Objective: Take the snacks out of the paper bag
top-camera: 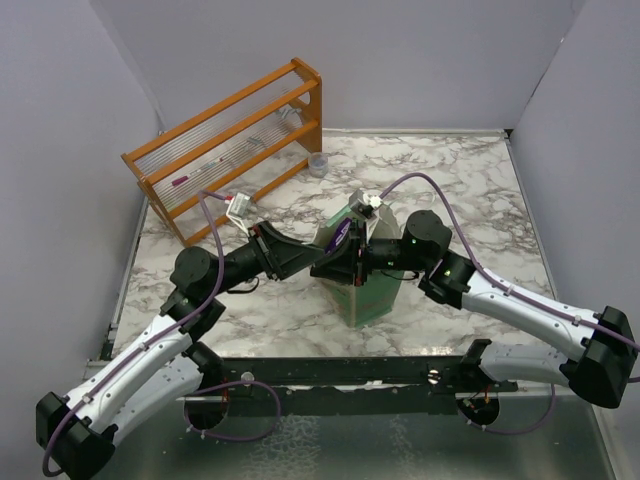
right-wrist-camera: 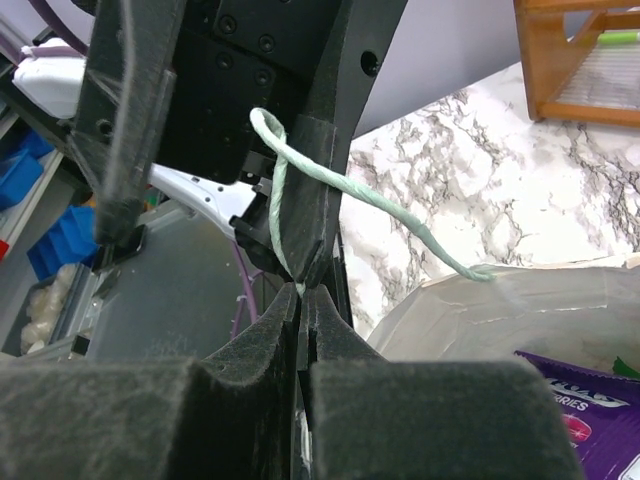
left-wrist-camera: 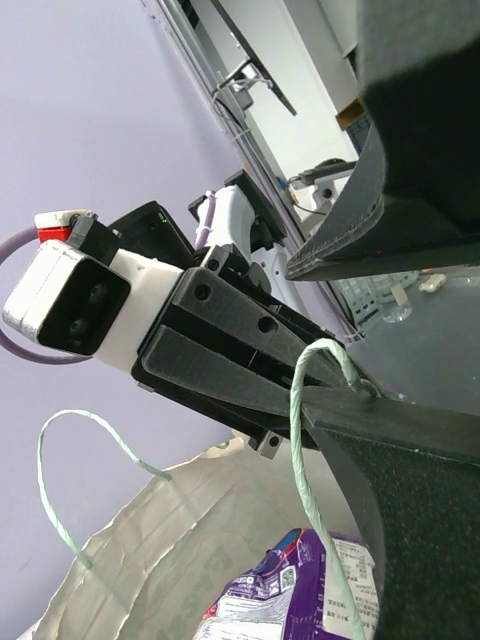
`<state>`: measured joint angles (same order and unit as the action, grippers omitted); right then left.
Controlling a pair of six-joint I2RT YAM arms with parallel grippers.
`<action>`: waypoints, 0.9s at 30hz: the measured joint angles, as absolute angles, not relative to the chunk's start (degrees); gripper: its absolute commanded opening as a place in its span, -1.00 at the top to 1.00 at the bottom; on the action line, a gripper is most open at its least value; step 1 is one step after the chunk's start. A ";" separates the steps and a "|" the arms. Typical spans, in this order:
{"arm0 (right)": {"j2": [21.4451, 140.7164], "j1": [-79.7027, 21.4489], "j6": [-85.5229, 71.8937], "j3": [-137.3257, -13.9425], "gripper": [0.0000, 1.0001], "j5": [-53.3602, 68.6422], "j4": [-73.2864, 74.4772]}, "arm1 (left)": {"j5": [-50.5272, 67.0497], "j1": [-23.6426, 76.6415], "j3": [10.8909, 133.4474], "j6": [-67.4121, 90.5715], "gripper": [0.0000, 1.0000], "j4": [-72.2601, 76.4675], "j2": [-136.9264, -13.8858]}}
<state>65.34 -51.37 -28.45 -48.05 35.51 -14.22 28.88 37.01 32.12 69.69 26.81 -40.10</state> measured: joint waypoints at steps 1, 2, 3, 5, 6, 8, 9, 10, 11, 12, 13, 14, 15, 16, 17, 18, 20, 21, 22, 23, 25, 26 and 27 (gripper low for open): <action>65.32 -51.37 -28.49 -48.03 0.97 35.51 -14.26 | 28.84 37.19 32.12 69.71 0.18 27.00 -40.38; 65.28 -51.37 -28.49 -48.01 0.97 35.51 -14.26 | 28.75 37.39 32.12 69.69 0.30 27.20 -40.66; 65.21 -51.37 -28.56 -47.97 0.97 35.48 -14.28 | 28.58 37.54 32.12 69.69 0.42 27.31 -40.84; 65.01 -51.37 -28.73 -47.79 0.97 35.48 -14.50 | 28.05 37.78 32.12 69.63 0.67 27.46 -41.08; 64.90 -51.37 -28.75 -47.70 0.97 35.48 -14.59 | 27.75 37.89 32.12 69.56 0.78 27.44 -41.10; 64.79 -51.37 -28.82 -47.68 0.86 35.48 -14.57 | 27.16 37.95 32.12 69.25 0.96 27.44 -41.10; 64.79 -51.37 -28.82 -47.68 0.73 35.48 -14.59 | 26.72 37.98 32.14 68.99 1.00 27.38 -41.08; 64.75 -51.37 -28.80 -47.68 0.54 35.48 -14.52 | 26.30 38.00 32.18 68.64 1.00 27.14 -41.06; 64.51 -51.37 -28.67 -47.68 0.31 35.44 -14.17 | 25.91 38.00 32.49 68.18 1.00 26.39 -41.04; 64.27 -51.37 -28.38 -47.68 0.11 35.42 -13.87 | 25.30 38.00 33.47 67.37 1.00 24.64 -41.04; 63.83 -51.37 -27.94 -47.70 -0.10 35.24 -13.34 | 24.95 38.00 34.48 66.63 1.00 23.14 -41.04; 62.92 -51.37 -27.31 -47.79 -0.27 34.50 -12.23 | 24.29 38.02 36.14 65.39 1.00 20.40 -41.04; 61.89 -51.37 -26.46 -47.99 -0.44 33.58 -10.63 | 23.44 38.04 38.02 64.05 1.00 17.45 -41.06; 60.69 -51.37 -25.65 -48.25 -0.58 32.47 -9.02 | 22.24 38.13 39.94 62.67 1.00 14.15 -41.06; 59.42 -51.37 -24.91 -48.64 -0.70 31.11 -7.05 | 20.86 38.17 41.82 61.32 1.00 11.11 -41.06; 57.65 -51.37 -23.97 -49.06 -0.79 29.78 -4.97 | 19.64 38.26 43.29 60.23 1.00 8.60 -41.06; 53.98 -51.37 -22.04 -50.48 -0.87 26.22 -0.36 | 16.16 38.26 46.83 57.69 1.00 1.80 -41.06; 52.62 -51.37 -21.19 -51.27 -0.90 24.88 1.19 | 14.76 38.26 48.12 56.60 1.00 -0.54 -41.06; 50.94 -51.37 -20.08 -52.73 -0.92 22.87 3.46 | 13.08 38.26 49.65 55.42 1.00 -3.55 -41.10; 49.87 -51.37 -19.25 -54.06 -0.95 21.41 4.95 | 11.33 38.26 51.11 54.28 1.00 -6.00 -41.10; 47.70 -51.37 -17.52 -57.04 -0.97 17.91 8.01 | 8.34 38.26 53.49 51.88 1.00 -10.11 -41.12; 46.92 -51.37 -16.78 -58.15 -0.97 16.40 9.17 | 6.92 38.26 54.92 50.54 1.00 -12.34 -41.21; 45.95 -51.37 -16.03 -59.02 -0.98 14.90 10.09 | 5.80 38.26 56.10 49.21 1.00 -14.02 -41.41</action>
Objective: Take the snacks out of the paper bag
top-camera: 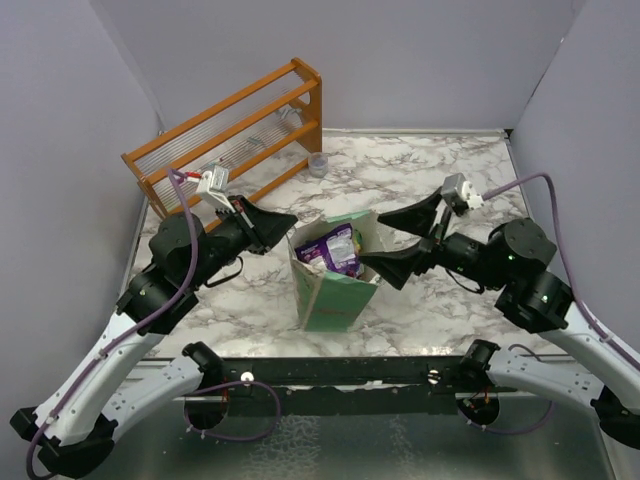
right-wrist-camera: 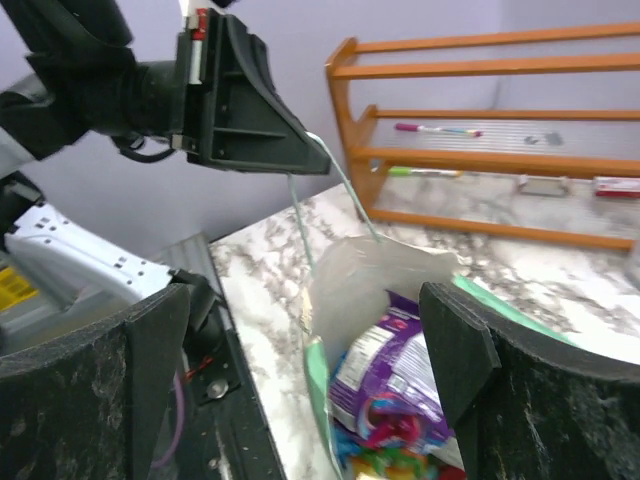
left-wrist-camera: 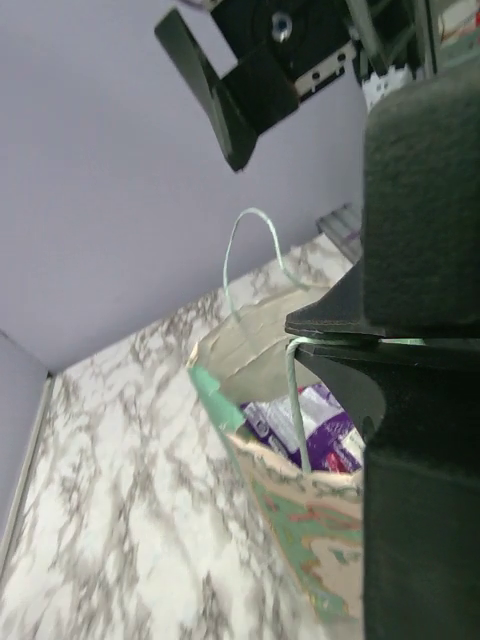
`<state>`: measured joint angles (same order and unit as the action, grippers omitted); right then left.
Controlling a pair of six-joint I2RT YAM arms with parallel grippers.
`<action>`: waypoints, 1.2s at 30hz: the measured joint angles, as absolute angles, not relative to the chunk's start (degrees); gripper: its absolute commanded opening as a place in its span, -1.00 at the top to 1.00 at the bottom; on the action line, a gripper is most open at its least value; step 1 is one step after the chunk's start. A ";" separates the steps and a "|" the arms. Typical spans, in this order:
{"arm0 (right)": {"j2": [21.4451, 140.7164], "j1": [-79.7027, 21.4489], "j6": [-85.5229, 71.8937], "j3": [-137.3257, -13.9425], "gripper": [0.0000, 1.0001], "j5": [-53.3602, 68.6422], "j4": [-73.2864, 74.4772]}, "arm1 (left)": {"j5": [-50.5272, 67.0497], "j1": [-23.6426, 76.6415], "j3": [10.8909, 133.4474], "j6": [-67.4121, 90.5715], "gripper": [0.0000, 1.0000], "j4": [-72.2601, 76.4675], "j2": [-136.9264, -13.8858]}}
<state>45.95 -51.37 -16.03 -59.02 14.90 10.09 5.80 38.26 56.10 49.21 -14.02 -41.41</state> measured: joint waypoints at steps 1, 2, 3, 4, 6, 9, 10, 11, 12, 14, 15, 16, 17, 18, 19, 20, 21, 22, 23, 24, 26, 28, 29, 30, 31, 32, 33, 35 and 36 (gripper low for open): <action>45.21 -51.37 -15.35 -59.46 -0.98 13.34 10.94 | 4.45 38.28 58.06 47.35 1.00 -16.64 -41.98; 44.42 -51.37 -14.85 -59.64 -0.98 12.14 11.88 | 3.29 38.28 60.42 45.39 1.00 -19.05 -42.81; 43.77 -51.37 -14.52 -59.66 -0.98 11.09 12.60 | 2.15 38.33 63.07 43.07 1.00 -21.93 -43.99; 43.33 -51.37 -14.28 -59.64 -0.98 10.24 13.39 | 1.17 38.37 65.95 40.97 1.00 -24.62 -45.32; 42.94 -51.37 -14.06 -59.57 -0.98 8.58 14.96 | -0.62 38.39 71.94 36.60 1.00 -29.80 -48.47; 42.96 -51.37 -14.06 -58.87 -0.98 7.53 16.51 | -3.01 38.39 79.88 30.89 1.00 -35.68 -53.25; 42.96 -51.37 -14.09 -58.65 -0.98 7.40 16.82 | -3.49 38.39 81.23 29.76 1.00 -36.53 -54.28; 43.11 -51.37 -14.13 -58.50 -0.98 7.31 17.19 | -4.01 38.39 82.61 28.23 1.00 -37.67 -55.31; 43.35 -51.37 -14.24 -58.41 -0.98 7.29 17.43 | -4.43 38.39 83.50 27.16 1.00 -38.46 -56.07; 43.86 -51.37 -14.52 -58.19 -0.98 7.31 17.89 | -5.41 38.35 84.47 24.73 1.00 -39.07 -57.25; 44.10 -51.37 -14.83 -57.98 -0.97 7.33 18.04 | -6.00 38.30 84.88 23.51 1.00 -39.18 -57.87; 44.27 -51.37 -15.07 -57.78 -0.97 7.40 18.04 | -6.46 38.26 85.12 22.35 1.00 -39.22 -58.30; 44.66 -51.37 -15.70 -57.41 -0.96 7.60 17.96 | -6.90 38.26 85.49 20.88 1.00 -39.35 -58.83; 45.08 -51.37 -16.27 -57.04 -0.90 7.99 17.89 | -7.03 38.26 85.76 19.55 1.00 -39.46 -59.20; 45.74 -51.37 -16.82 -56.64 -0.88 8.67 17.74 | -7.11 38.26 85.91 18.13 1.00 -39.55 -59.59; 46.63 -51.37 -17.56 -56.38 -0.86 9.52 17.52 | -7.11 38.24 85.93 16.91 1.00 -39.57 -59.79; 48.25 -51.37 -18.72 -56.34 -0.86 10.83 17.08 | -7.09 38.26 85.91 15.77 1.00 -39.83 -59.86; 50.28 -51.37 -19.81 -56.36 -0.86 12.12 16.36 | -6.96 38.26 85.76 15.16 1.00 -40.18 -59.77; 51.94 -51.37 -20.84 -56.38 -0.86 13.13 16.05 | -6.68 38.26 85.14 14.68 1.00 -40.29 -59.35; 53.95 -51.37 -21.96 -56.40 -0.86 14.20 15.81 | -5.91 38.26 83.42 14.57 1.00 -39.16 -58.30; 58.94 -51.37 -23.59 -56.55 -0.84 15.70 15.92 | -3.97 38.26 78.74 14.68 1.00 -36.64 -54.94; 63.18 -51.37 -24.64 -56.62 -0.76 16.71 16.78 | -1.76 38.28 73.47 15.79 1.00 -33.39 -50.57; 64.40 -51.37 -24.77 -56.62 -0.69 17.04 17.06 | -0.82 38.26 70.37 16.56 1.00 -32.03 -47.94; 65.30 -51.37 -24.71 -56.62 -0.64 17.30 17.28 | 0.25 38.28 67.79 17.34 1.00 -30.92 -45.52; 65.65 -51.37 -24.64 -56.62 -0.59 17.32 17.41 | 1.10 38.26 65.69 18.00 1.00 -29.93 -43.38; 65.69 -51.37 -24.29 -56.62 -0.48 17.32 17.47 | 2.00 38.26 64.10 18.61 1.00 -28.82 -41.95; 65.65 -51.37 -23.64 -56.62 -0.34 17.23 17.50 | 2.81 38.28 62.78 19.07 1.00 -27.81 -40.71; 65.56 -51.37 -21.80 -56.64 -0.09 17.04 17.52 | 5.04 38.26 60.47 20.16 1.00 -25.28 -38.85; 65.58 -51.37 -20.78 -56.64 0.03 16.99 17.56 | 6.02 38.28 59.51 20.58 1.00 -24.21 -38.28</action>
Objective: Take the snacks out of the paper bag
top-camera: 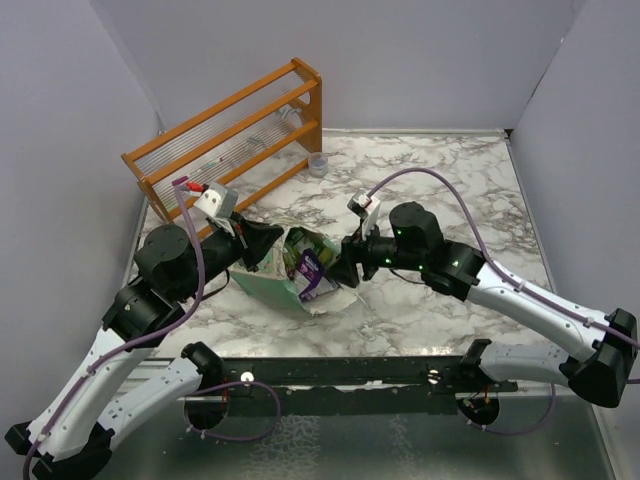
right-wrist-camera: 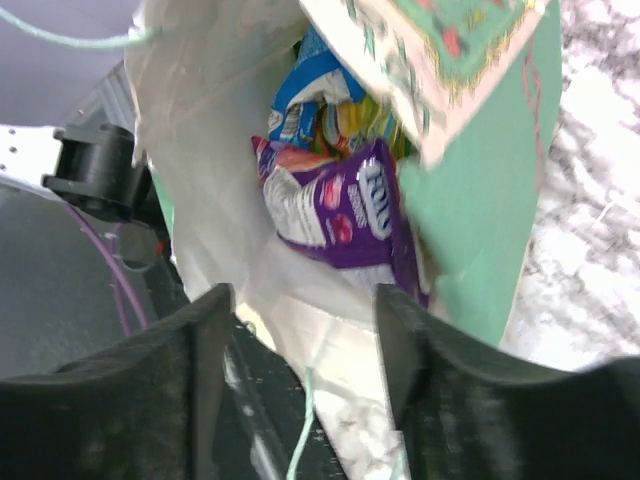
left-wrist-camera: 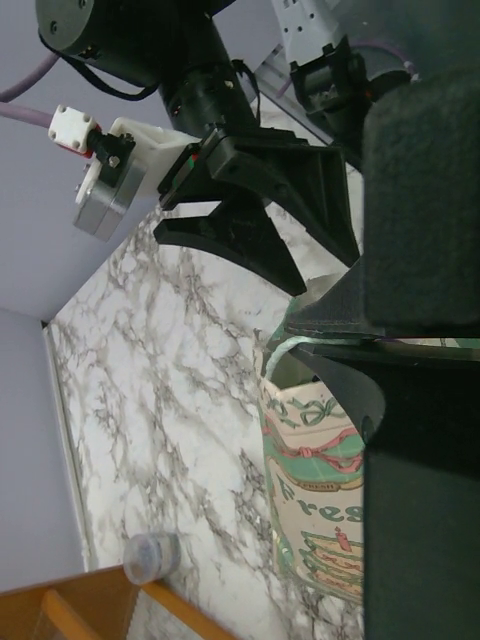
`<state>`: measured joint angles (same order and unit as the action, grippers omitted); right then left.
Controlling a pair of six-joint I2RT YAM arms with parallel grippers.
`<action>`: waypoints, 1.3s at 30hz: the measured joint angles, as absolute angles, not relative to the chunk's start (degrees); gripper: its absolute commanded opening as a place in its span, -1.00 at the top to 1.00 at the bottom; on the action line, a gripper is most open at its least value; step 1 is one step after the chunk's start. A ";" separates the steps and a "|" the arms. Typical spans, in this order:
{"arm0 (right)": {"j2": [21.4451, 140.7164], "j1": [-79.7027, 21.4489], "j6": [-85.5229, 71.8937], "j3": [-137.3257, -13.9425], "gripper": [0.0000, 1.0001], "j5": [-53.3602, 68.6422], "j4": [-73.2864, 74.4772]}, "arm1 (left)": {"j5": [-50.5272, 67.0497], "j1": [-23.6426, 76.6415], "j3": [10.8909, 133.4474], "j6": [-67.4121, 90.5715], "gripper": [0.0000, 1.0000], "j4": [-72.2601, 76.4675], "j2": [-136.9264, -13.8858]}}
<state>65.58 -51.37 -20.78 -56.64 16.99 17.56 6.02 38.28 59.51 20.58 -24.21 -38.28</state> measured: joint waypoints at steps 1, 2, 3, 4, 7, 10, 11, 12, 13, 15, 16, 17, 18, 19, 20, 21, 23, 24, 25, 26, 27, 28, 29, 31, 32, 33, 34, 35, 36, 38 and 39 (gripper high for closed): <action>65.63 -51.37 -19.55 -56.64 0.10 16.97 17.58 | 6.70 38.28 58.92 20.91 1.00 -23.59 -38.09; 65.63 -51.37 -18.46 -56.60 0.13 17.19 17.45 | 7.49 38.28 58.13 21.37 1.00 -22.61 -38.00; 65.58 -51.37 -16.82 -56.25 0.13 17.78 16.62 | 7.90 38.28 57.56 21.65 1.00 -22.04 -38.00; 65.28 -51.37 -14.44 -54.78 0.13 19.00 13.87 | 8.40 38.28 56.62 22.13 1.00 -21.15 -37.91; 64.16 -51.37 -9.63 -48.49 0.03 21.63 7.40 | 9.41 38.28 54.28 22.96 1.00 -19.79 -37.41; 64.14 -51.37 -6.52 -43.66 -0.20 22.81 3.42 | 9.89 38.28 53.04 23.46 1.00 -19.16 -37.34; 64.18 -51.37 -5.63 -42.59 -0.26 22.76 2.55 | 9.96 38.28 52.82 23.51 1.00 -18.87 -37.26; 64.23 -51.37 -4.91 -41.82 -0.32 22.70 1.78 | 10.04 38.28 52.56 23.55 1.00 -18.44 -37.06; 64.38 -51.37 -4.19 -41.23 -0.39 22.37 0.86 | 10.09 38.30 52.34 23.59 1.00 -18.20 -36.84; 64.93 -51.37 -3.22 -40.21 -0.57 20.58 -1.67 | 10.09 38.33 51.55 23.66 1.00 -17.15 -36.18; 65.28 -51.40 -3.07 -39.70 -0.64 19.20 -2.66 | 10.09 38.33 51.00 23.68 1.00 -16.64 -35.79; 65.63 -51.42 -3.09 -39.11 -0.71 17.98 -3.75 | 10.09 38.33 50.41 23.70 1.00 -16.19 -35.40; 66.00 -51.46 -3.14 -38.39 -0.76 16.91 -4.89 | 10.09 38.33 49.76 23.68 1.00 -15.81 -34.96; 66.61 -51.51 -3.42 -37.30 -0.79 15.75 -6.57 | 10.09 38.33 49.01 23.68 1.00 -15.40 -34.57; 67.07 -51.51 -3.64 -36.60 -0.81 15.14 -7.53 | 10.07 38.33 48.38 23.68 1.00 -15.03 -34.28; 67.88 -51.51 -3.92 -35.81 -0.82 14.57 -8.71 | 10.07 38.33 47.88 23.66 1.00 -14.72 -34.04; 70.39 -51.51 -4.60 -34.63 -0.83 14.20 -11.35 | 10.02 38.33 47.07 23.64 1.00 -14.37 -33.65; 71.75 -51.51 -4.84 -34.46 -0.82 14.22 -12.36 | 9.98 38.33 46.63 23.62 1.00 -14.06 -33.43; 73.06 -51.51 -5.13 -34.44 -0.80 14.26 -13.32 | 9.93 38.33 46.04 23.59 1.00 -13.58 -33.17; 74.30 -51.51 -5.34 -34.44 -0.78 14.37 -14.26 | 9.89 38.33 45.50 23.57 1.00 -13.26 -32.95; 75.70 -51.51 -5.74 -34.44 -0.75 14.92 -15.64 | 9.85 38.33 44.86 23.53 1.00 -12.75 -32.71; 76.71 -51.51 -5.98 -34.44 -0.72 15.38 -16.78 | 9.85 38.33 44.14 23.44 1.00 -12.23 -32.45; 77.49 -51.51 -6.31 -34.41 -0.68 15.97 -17.87 | 9.80 38.33 43.40 23.33 1.00 -11.84 -32.14; 79.50 -51.51 -7.29 -34.26 -0.45 16.91 -20.78 | 9.67 38.33 41.87 22.98 1.00 -11.55 -31.44; 80.64 -51.51 -7.79 -34.20 -0.33 17.28 -22.28 | 9.61 38.33 41.28 22.72 1.00 -11.38 -31.16; 81.38 -51.51 -8.29 -34.22 -0.16 17.47 -23.16 | 9.47 38.33 40.60 22.44 1.00 -11.11 -30.79; 82.52 -51.51 -8.86 -34.24 -0.05 17.67 -24.40 | 9.34 38.33 39.90 22.17 1.00 -10.96 -30.35; 83.13 -51.51 -9.37 -34.24 0.08 17.76 -25.15 | 9.17 38.33 39.31 22.00 1.00 -10.92 -29.91; 83.92 -51.51 -9.98 -34.33 0.19 17.78 -25.80 | 8.93 38.33 38.74 21.85 1.00 -10.92 -29.43; 84.53 -51.51 -11.09 -34.35 0.28 17.63 -26.22 | 8.38 38.33 37.65 21.47 1.00 -10.79 -28.42; 84.53 -51.51 -11.86 -34.35 0.30 17.26 -26.24 | 8.03 38.33 36.99 21.30 1.00 -10.74 -27.75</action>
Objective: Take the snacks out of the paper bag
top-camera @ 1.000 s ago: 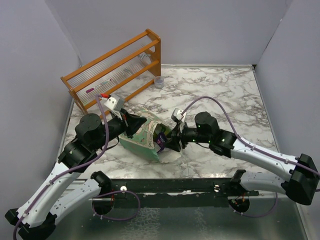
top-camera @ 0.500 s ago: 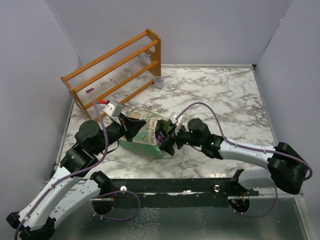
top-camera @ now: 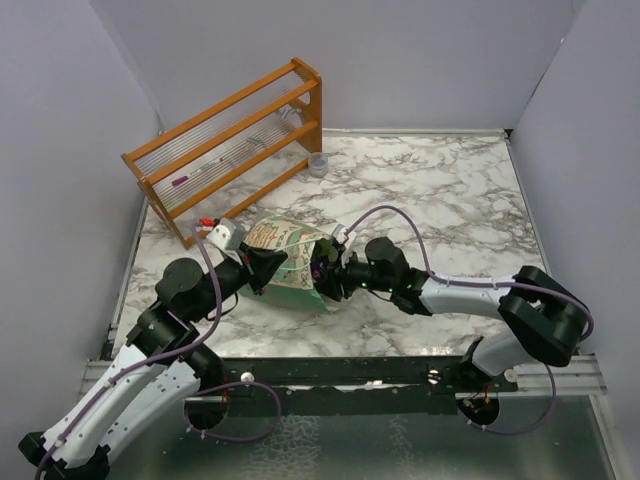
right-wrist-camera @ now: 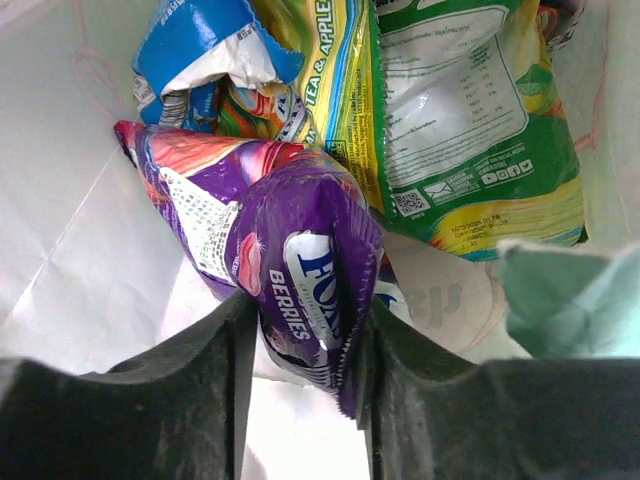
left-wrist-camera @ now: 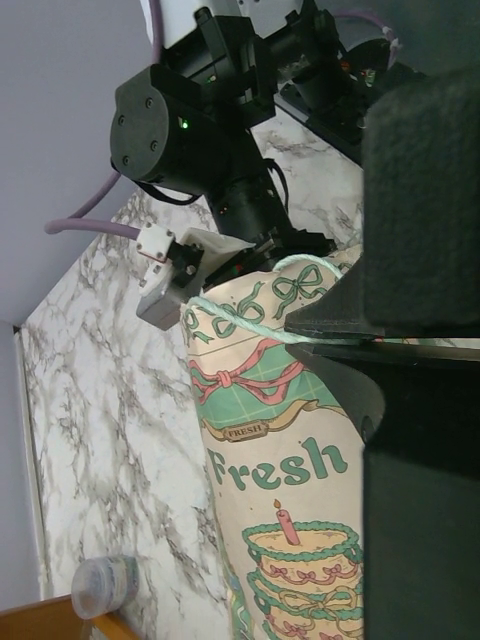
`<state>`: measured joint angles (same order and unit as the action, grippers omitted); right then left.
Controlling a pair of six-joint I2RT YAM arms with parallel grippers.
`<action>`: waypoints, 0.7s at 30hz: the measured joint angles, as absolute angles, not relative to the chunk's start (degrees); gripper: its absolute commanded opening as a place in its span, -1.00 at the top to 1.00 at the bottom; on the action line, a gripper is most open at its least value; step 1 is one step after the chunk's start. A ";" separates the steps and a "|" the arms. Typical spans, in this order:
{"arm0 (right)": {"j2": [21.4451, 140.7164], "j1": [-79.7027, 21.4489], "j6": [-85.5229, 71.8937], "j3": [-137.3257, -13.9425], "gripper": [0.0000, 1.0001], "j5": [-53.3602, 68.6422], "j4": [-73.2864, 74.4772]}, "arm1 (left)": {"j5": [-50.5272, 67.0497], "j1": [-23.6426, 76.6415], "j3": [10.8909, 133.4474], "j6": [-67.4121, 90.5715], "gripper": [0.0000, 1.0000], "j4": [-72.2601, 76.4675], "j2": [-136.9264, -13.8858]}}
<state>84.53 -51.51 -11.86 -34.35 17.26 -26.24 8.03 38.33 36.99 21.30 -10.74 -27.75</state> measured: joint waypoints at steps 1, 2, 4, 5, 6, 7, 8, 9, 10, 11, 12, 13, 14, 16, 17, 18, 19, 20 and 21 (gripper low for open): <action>84.38 -51.51 -12.43 -34.35 0.34 16.93 -26.22 | 7.73 38.33 36.29 21.23 1.00 -10.72 -27.03; 84.16 -51.51 -12.93 -34.30 0.39 16.64 -26.17 | 7.42 38.33 35.64 21.19 1.00 -10.59 -26.33; 82.74 -51.51 -13.98 -33.56 0.51 15.84 -26.13 | 6.59 38.33 34.20 21.21 1.00 -10.48 -24.71; 81.73 -51.55 -14.48 -32.99 0.58 15.55 -26.09 | 6.35 38.33 33.93 21.19 1.00 -10.63 -24.32; 80.09 -51.55 -15.14 -32.10 0.62 15.07 -25.91 | 6.13 38.33 33.91 21.19 1.00 -10.81 -24.10; 78.94 -51.55 -15.42 -31.59 0.63 14.52 -25.58 | 5.91 38.33 33.93 21.17 1.00 -10.81 -23.99; 77.84 -51.55 -15.77 -31.18 0.63 14.11 -25.12 | 5.67 38.33 33.95 21.10 1.00 -10.85 -23.90; 76.29 -51.55 -16.40 -30.76 0.63 12.78 -23.53 | 5.50 38.33 33.98 21.08 1.00 -11.00 -23.88; 76.29 -51.55 -16.40 -30.76 0.63 12.78 -23.53 | 5.28 38.33 34.02 21.08 1.00 -11.57 -23.92; 73.67 -51.55 -16.67 -30.39 0.63 12.10 -22.76 | 5.10 38.33 34.04 21.10 1.00 -12.05 -23.99; 72.82 -51.55 -16.80 -30.39 0.63 11.53 -21.98 | 5.08 38.35 34.04 21.17 1.00 -12.38 -24.10; 71.40 -51.55 -16.88 -30.39 0.62 10.92 -20.47 | 5.08 38.33 34.04 21.26 1.00 -12.62 -24.34; 69.87 -51.55 -16.99 -30.39 0.62 10.22 -18.96 | 5.10 38.33 34.04 21.34 1.00 -12.78 -24.58; 65.93 -51.55 -17.28 -30.39 0.62 8.88 -15.70 | 5.10 38.35 34.04 21.69 1.00 -13.23 -25.23; 64.05 -51.55 -17.32 -30.39 0.62 8.29 -14.28 | 5.08 38.33 34.04 21.85 1.00 -13.56 -25.54; 61.93 -51.55 -17.32 -30.39 0.61 7.73 -12.88 | 4.91 38.35 34.04 22.02 1.00 -14.04 -25.85; 59.44 -51.53 -17.30 -30.46 0.61 7.03 -11.00 | 4.67 38.35 34.06 22.13 1.00 -14.55 -26.06; 56.80 -51.53 -17.26 -30.61 0.60 6.13 -8.64 | 4.16 38.37 34.13 22.13 1.00 -15.27 -26.33; 54.50 -51.55 -17.12 -30.85 0.60 5.32 -6.83 | 3.79 38.39 34.22 22.11 1.00 -15.77 -26.55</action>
<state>54.50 -51.55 -17.12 -30.85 5.32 -6.83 3.79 38.39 34.22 22.11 -15.77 -26.55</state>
